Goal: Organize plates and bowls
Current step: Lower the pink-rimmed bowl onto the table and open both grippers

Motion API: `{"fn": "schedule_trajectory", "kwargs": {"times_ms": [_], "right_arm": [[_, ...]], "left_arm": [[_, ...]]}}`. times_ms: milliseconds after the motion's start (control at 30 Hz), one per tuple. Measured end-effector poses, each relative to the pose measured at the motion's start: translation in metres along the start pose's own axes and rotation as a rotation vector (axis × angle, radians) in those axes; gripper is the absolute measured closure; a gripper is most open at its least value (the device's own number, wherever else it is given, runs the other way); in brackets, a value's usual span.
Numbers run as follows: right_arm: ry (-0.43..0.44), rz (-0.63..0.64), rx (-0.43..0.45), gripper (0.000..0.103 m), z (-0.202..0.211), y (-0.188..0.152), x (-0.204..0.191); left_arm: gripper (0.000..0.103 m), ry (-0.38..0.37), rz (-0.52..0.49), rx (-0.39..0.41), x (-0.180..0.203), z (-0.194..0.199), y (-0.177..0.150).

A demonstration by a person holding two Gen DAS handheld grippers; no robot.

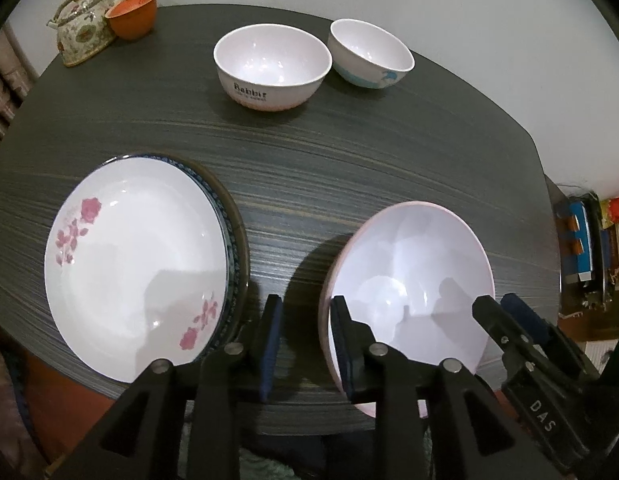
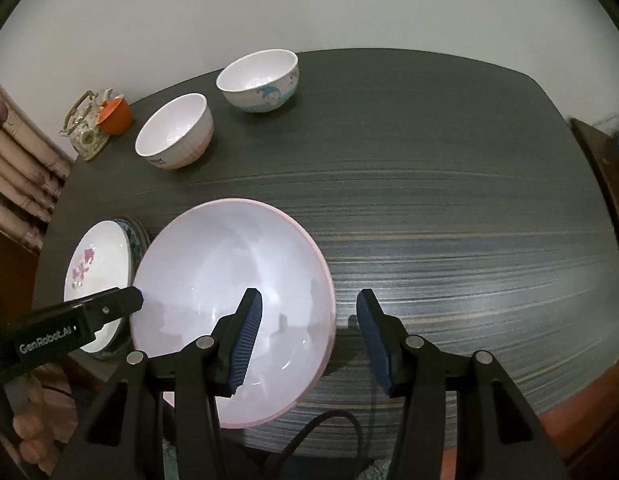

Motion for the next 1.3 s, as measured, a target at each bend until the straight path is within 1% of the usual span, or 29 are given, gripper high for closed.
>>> {"fn": "schedule_trajectory", "kwargs": {"times_ms": [167, 467, 633, 800, 867, 1067, 1300], "right_arm": [[-0.007, 0.032, 0.014, 0.056, 0.005, 0.004, -0.007], [0.011, 0.116, 0.043, 0.056, 0.017, 0.014, -0.022], [0.006, 0.154, 0.048, 0.056, 0.02, 0.022, -0.032], [0.022, 0.181, 0.044, 0.055, 0.02, 0.031, -0.041], [0.024, 0.188, 0.044, 0.054, 0.019, 0.035, -0.044], [0.067, 0.219, 0.03, 0.054, 0.014, 0.05, -0.053], [0.077, 0.247, 0.009, 0.054, 0.004, 0.069, -0.062]], "left_arm": [[0.071, 0.003, 0.003, 0.004, -0.004, 0.003, 0.0], [0.066, -0.004, 0.011, 0.033, -0.012, 0.014, 0.004], [0.064, -0.008, 0.016, 0.038, -0.018, 0.017, 0.007], [0.062, -0.002, 0.037, 0.04, -0.028, 0.018, 0.019], [0.058, 0.001, 0.049, 0.043, -0.034, 0.02, 0.022], [0.058, -0.006, 0.072, 0.06, -0.043, 0.025, 0.035], [0.058, 0.004, 0.107, 0.063, -0.057, 0.025, 0.057]]}}
Point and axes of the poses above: each gripper's, at about its wrist camera, not at the fingertips, and z roughly against the way its jaws point, x to its right, y to its top, the point moved 2 cm from there along -z, roughly the way its jaws point, and after that the axes turned 13 degrees about -x, right-handed, at the moved point
